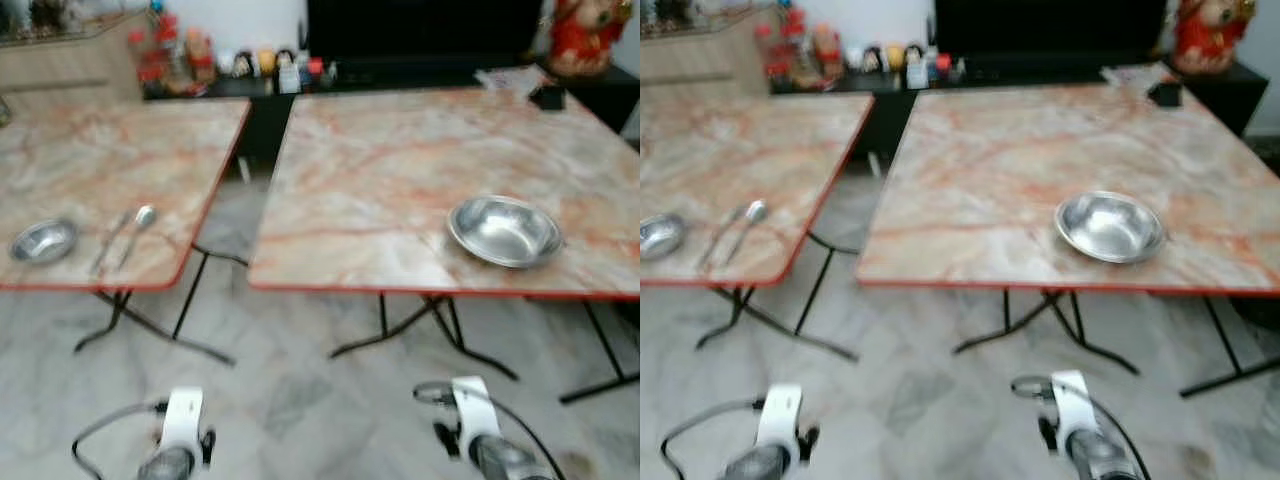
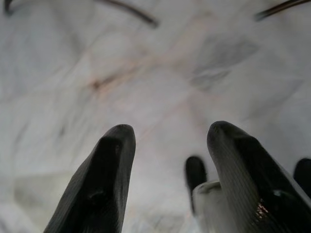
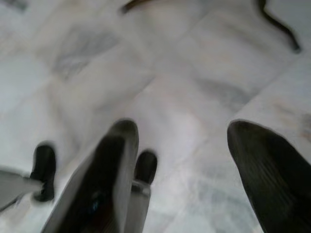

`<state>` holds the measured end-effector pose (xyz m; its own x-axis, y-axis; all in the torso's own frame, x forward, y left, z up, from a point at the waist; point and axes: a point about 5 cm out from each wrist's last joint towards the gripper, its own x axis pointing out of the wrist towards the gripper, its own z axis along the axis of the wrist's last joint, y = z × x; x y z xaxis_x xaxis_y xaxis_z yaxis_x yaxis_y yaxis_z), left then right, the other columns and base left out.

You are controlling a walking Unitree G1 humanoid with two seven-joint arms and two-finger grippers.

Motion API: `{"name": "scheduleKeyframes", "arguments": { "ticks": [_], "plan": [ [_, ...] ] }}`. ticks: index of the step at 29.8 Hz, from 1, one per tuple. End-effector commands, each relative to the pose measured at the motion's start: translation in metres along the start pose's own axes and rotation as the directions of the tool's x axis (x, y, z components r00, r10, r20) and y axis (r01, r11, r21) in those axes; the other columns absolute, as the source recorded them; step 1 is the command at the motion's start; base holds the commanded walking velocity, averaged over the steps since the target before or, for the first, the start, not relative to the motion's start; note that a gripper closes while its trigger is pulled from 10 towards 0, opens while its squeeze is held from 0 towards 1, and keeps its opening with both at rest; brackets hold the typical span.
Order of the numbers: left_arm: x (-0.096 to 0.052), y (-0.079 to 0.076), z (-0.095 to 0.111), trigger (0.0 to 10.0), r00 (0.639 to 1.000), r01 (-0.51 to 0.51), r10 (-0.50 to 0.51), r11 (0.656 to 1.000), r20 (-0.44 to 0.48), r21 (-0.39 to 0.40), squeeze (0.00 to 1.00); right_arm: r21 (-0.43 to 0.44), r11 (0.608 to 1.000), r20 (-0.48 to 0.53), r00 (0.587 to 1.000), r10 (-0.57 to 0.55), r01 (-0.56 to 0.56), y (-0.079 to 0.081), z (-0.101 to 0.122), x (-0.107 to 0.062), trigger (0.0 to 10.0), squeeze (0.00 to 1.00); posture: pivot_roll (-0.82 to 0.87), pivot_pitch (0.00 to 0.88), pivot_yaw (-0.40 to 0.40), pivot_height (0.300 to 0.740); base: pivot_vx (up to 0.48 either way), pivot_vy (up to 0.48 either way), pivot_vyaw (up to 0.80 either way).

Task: Setting the table

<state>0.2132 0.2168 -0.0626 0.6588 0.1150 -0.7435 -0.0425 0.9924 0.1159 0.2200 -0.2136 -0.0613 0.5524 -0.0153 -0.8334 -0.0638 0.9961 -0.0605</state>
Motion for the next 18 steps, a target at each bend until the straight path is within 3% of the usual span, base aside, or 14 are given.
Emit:
{"name": "scheduleKeyframes", "arguments": {
  "ticks": [1,9,18],
  "plan": [
    [-0.001,0.003,-0.003,10.0,1.000,-0.005,0.005,1.000,-0.016,0.020,0.00,0.002,1.000,0.011,1.000,0.011,-0.011,0.004,0.004,0.001,10.0,0.00,-0.02,0.003,0.050,0.740,0.000,0.435,0.00],
    [0.000,-0.011,-0.002,10.0,1.000,0.009,-0.009,1.000,-0.006,0.022,0.00,0.007,1.000,0.018,1.000,0.011,-0.012,0.005,0.004,0.001,10.0,0.00,-0.02,0.000,0.050,0.740,0.000,0.433,0.00],
    [0.001,-0.016,-0.001,10.0,1.000,0.011,-0.011,1.000,-0.001,0.024,0.00,0.005,1.000,0.018,1.000,0.012,-0.012,0.005,0.003,0.001,10.0,0.00,-0.02,0.000,0.051,0.740,0.000,0.435,0.00]
  ]
}}
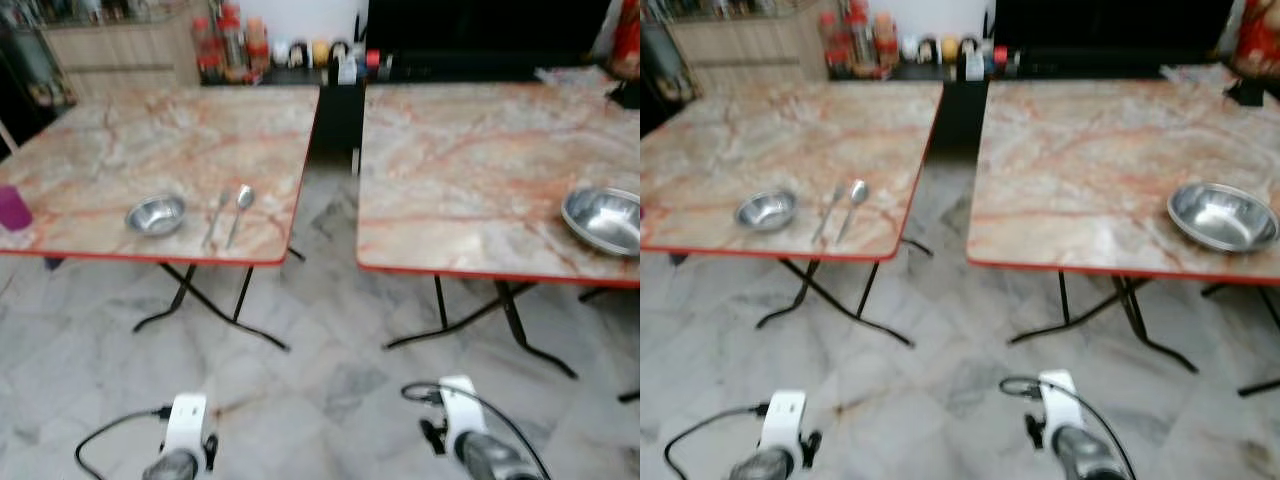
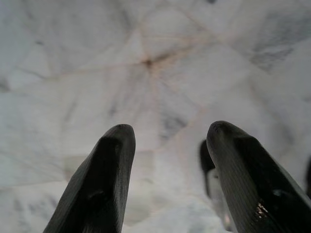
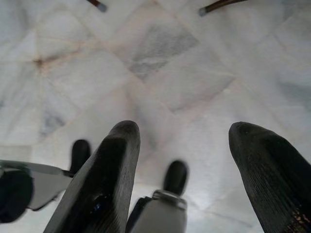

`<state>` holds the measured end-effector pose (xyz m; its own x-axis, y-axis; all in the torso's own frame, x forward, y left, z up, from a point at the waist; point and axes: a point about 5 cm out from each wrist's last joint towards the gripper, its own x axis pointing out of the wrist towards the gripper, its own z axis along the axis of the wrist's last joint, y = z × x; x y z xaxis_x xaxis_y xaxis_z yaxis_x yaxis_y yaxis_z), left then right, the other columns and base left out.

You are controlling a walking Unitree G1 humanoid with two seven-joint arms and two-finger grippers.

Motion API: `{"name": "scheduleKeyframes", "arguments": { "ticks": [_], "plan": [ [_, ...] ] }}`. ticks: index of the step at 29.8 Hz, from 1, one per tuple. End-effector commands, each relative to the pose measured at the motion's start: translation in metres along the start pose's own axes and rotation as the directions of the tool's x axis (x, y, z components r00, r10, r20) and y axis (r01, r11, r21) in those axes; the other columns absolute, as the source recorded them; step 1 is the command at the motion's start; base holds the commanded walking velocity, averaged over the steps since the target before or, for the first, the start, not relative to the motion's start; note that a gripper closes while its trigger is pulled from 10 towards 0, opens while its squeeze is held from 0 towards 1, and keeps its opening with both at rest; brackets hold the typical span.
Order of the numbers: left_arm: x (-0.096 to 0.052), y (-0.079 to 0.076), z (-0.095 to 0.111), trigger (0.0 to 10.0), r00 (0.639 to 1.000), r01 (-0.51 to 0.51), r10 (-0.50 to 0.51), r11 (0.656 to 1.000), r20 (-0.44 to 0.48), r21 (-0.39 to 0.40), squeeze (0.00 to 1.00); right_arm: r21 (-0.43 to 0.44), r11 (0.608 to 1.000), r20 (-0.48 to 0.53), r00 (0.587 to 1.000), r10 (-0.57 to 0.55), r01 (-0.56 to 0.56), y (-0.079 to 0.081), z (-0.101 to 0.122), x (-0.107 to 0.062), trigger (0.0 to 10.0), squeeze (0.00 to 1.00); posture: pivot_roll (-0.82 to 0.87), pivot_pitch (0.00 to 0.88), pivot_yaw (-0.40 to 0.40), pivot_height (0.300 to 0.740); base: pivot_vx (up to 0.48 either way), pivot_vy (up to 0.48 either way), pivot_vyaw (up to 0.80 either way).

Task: Setting the table

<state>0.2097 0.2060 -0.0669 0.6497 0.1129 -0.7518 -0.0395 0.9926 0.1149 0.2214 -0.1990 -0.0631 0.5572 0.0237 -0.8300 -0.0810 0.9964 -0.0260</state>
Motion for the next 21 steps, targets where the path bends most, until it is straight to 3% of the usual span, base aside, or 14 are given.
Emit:
{"name": "scheduleKeyframes", "arguments": {
  "ticks": [1,15,21],
  "plan": [
    [0.001,-0.005,0.004,10.0,1.000,0.009,-0.009,1.000,0.011,0.024,0.00,0.001,1.000,0.009,1.000,-0.026,0.026,-0.009,0.002,-0.001,10.0,0.00,-0.02,0.000,0.051,0.740,0.000,0.435,0.00],
    [0.000,-0.003,0.002,10.0,1.000,0.003,-0.004,1.000,0.007,0.031,0.00,0.005,1.000,0.010,1.000,-0.024,0.024,-0.008,0.001,-0.001,10.0,0.00,-0.02,0.000,0.051,0.740,0.000,0.435,0.00],
    [0.001,0.007,0.007,10.0,1.000,-0.008,0.008,0.999,0.012,0.031,0.00,0.008,1.000,0.015,1.000,-0.023,0.023,-0.007,0.001,-0.001,10.0,0.00,-0.02,0.000,0.053,0.740,0.000,0.434,0.00]
  ]
}}
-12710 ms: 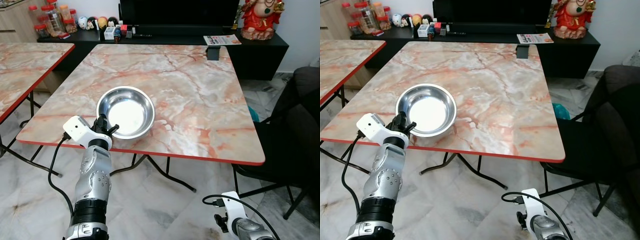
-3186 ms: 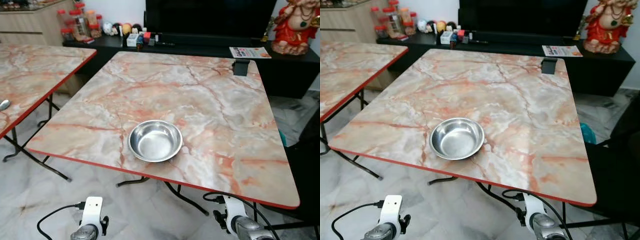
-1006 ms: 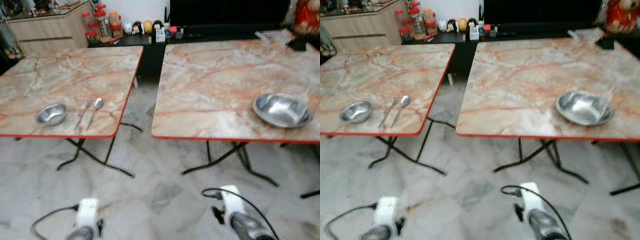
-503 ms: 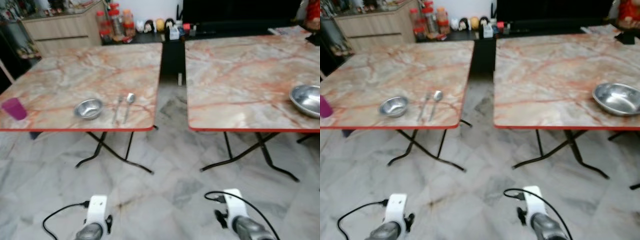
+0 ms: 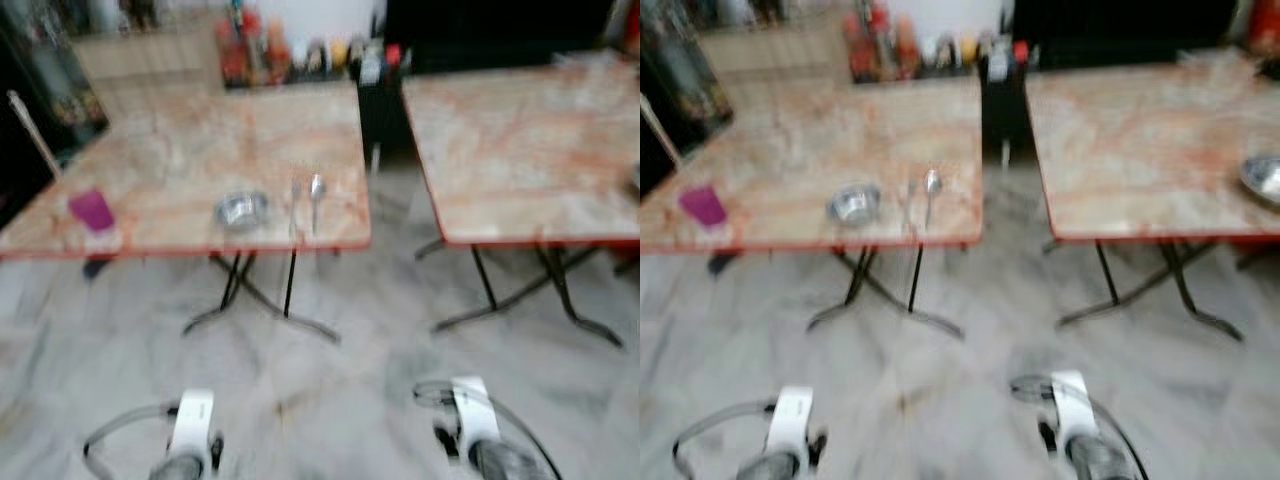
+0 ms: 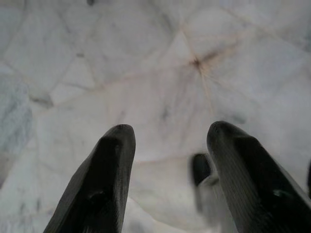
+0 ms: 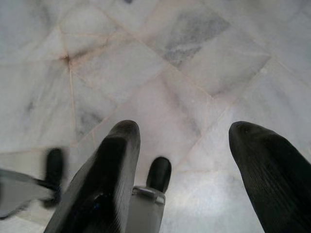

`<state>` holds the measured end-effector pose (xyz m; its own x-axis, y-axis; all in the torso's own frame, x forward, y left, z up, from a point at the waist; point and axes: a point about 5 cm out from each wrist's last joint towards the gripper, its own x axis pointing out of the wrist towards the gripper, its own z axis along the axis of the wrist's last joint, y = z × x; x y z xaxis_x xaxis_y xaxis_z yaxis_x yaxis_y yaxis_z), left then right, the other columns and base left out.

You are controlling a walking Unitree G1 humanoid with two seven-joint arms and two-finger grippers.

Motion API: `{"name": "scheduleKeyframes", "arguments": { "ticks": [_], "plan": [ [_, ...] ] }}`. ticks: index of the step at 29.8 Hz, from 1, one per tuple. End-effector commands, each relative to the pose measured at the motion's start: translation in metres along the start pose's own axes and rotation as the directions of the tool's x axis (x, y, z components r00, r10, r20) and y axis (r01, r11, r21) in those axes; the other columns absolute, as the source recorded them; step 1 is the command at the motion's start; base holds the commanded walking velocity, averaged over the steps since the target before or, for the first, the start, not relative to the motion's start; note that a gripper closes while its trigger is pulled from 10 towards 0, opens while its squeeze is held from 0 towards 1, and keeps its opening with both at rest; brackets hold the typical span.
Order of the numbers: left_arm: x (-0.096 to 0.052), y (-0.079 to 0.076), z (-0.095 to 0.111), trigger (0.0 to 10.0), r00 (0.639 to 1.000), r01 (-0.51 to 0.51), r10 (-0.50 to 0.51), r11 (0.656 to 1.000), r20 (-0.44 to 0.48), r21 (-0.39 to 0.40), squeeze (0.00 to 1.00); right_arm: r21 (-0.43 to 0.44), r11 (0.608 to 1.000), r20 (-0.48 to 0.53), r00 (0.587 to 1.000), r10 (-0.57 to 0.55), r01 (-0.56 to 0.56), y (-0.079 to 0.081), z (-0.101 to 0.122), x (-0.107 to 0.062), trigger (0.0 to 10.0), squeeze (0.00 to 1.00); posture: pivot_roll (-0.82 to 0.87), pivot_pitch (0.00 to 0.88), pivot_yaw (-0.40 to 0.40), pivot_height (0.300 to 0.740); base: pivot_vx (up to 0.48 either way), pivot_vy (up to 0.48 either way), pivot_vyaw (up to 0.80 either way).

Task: Setting the table

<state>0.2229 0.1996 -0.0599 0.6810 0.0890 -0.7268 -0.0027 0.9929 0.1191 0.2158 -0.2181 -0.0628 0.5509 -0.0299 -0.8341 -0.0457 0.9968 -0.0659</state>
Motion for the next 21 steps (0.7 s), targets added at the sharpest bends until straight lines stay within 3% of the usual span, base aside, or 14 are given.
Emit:
{"name": "scheduleKeyframes", "arguments": {
  "ticks": [1,6,21],
  "plan": [
    [-0.002,0.014,-0.008,10.0,0.999,-0.030,0.030,1.000,-0.032,0.002,0.00,0.000,1.000,0.027,0.999,0.030,-0.030,0.012,0.008,0.002,10.0,0.00,-0.02,0.000,0.052,0.740,0.000,0.435,0.00],
    [-0.003,0.016,-0.010,10.0,0.999,-0.033,0.033,0.999,-0.039,0.000,0.00,-0.001,1.000,0.030,0.999,0.031,-0.031,0.012,0.009,0.002,10.0,0.00,-0.02,0.000,0.050,0.740,0.000,0.433,0.00],
    [-0.006,0.026,-0.016,10.0,0.999,-0.040,0.039,0.999,-0.026,-0.023,0.00,0.006,0.999,0.042,0.998,0.039,-0.039,0.012,0.011,0.002,10.0,0.00,-0.01,0.000,0.048,0.740,0.000,0.000,0.00]
  ]
}}
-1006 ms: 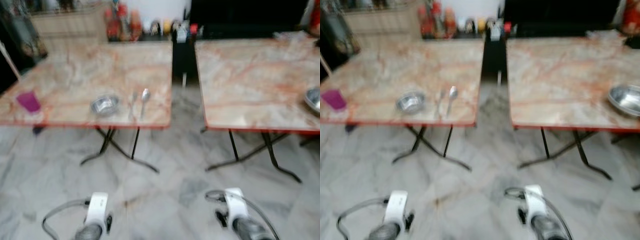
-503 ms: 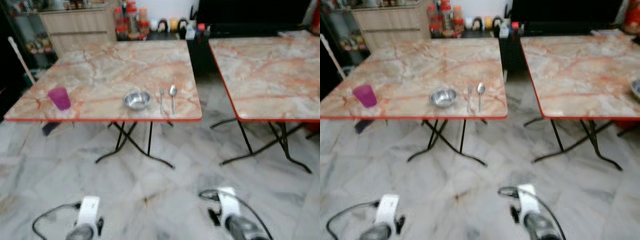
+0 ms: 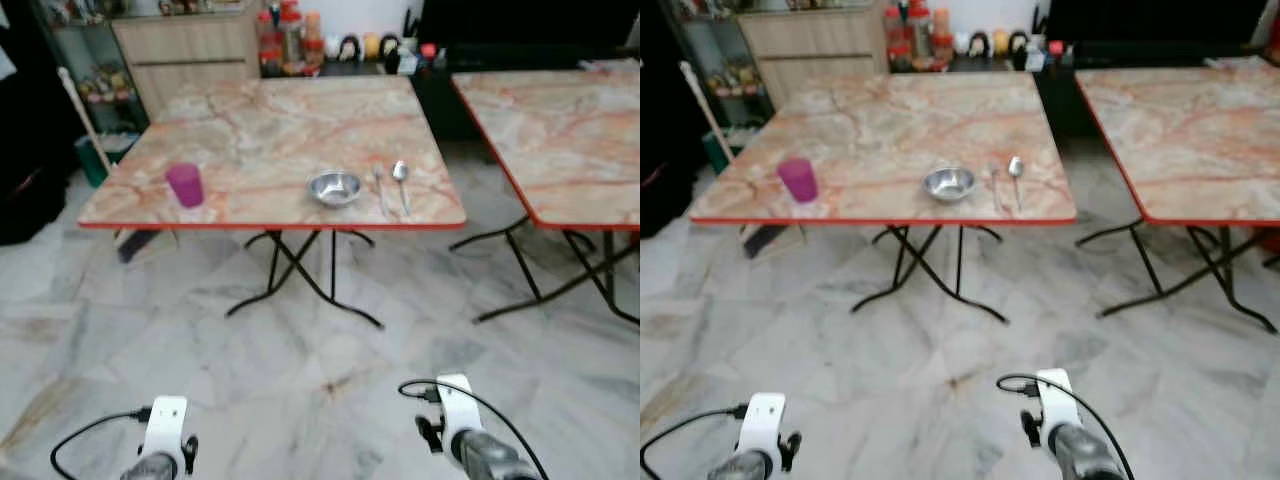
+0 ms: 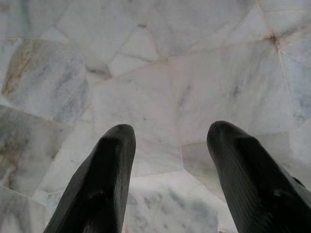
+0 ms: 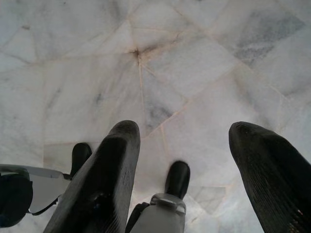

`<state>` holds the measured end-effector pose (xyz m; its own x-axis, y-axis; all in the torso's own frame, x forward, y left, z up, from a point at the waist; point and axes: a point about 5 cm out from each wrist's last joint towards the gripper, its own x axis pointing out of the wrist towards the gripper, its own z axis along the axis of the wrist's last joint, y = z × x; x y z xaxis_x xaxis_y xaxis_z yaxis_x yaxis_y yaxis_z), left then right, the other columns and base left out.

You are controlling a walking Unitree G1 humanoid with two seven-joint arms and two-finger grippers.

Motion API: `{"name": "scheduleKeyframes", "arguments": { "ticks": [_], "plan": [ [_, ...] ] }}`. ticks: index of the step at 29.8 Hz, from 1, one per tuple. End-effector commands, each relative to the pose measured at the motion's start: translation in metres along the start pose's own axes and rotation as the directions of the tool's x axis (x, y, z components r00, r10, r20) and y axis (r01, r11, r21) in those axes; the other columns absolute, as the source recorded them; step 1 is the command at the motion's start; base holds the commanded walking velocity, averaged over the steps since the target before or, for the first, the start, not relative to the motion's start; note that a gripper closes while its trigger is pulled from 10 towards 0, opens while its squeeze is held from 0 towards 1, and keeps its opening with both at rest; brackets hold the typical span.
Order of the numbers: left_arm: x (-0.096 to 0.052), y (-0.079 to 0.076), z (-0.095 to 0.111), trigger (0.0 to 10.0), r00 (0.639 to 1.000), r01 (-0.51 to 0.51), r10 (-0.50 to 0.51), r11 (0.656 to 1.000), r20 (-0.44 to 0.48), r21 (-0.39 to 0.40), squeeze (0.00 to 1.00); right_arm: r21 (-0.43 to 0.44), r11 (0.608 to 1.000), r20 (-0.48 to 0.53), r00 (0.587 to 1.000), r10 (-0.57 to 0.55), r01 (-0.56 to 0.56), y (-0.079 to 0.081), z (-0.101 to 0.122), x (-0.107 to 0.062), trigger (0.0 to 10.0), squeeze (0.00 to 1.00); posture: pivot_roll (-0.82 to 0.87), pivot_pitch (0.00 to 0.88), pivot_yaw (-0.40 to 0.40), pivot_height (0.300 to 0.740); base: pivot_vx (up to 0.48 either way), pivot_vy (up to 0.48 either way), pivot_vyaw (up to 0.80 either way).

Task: Setting the table

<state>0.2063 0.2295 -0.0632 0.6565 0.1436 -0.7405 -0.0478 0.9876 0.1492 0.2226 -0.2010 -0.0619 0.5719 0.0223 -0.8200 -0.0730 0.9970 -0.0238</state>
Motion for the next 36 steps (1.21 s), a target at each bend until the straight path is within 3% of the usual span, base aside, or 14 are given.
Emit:
{"name": "scheduleKeyframes", "arguments": {
  "ticks": [1,36],
  "plan": [
    [0.000,-0.004,0.000,10.0,1.000,0.013,-0.012,1.000,0.005,-0.011,0.00,0.006,1.000,0.013,1.000,-0.011,0.011,-0.005,0.004,-0.001,10.0,0.00,-0.01,0.000,0.047,0.740,0.000,0.000,0.00],
    [0.000,-0.014,0.000,10.0,1.000,0.022,-0.022,1.000,0.015,-0.015,0.00,-0.005,1.000,0.011,1.000,-0.009,0.009,-0.006,0.004,-0.001,10.0,0.00,-0.01,0.000,0.044,0.740,0.285,0.000,0.00]
  ]
}}
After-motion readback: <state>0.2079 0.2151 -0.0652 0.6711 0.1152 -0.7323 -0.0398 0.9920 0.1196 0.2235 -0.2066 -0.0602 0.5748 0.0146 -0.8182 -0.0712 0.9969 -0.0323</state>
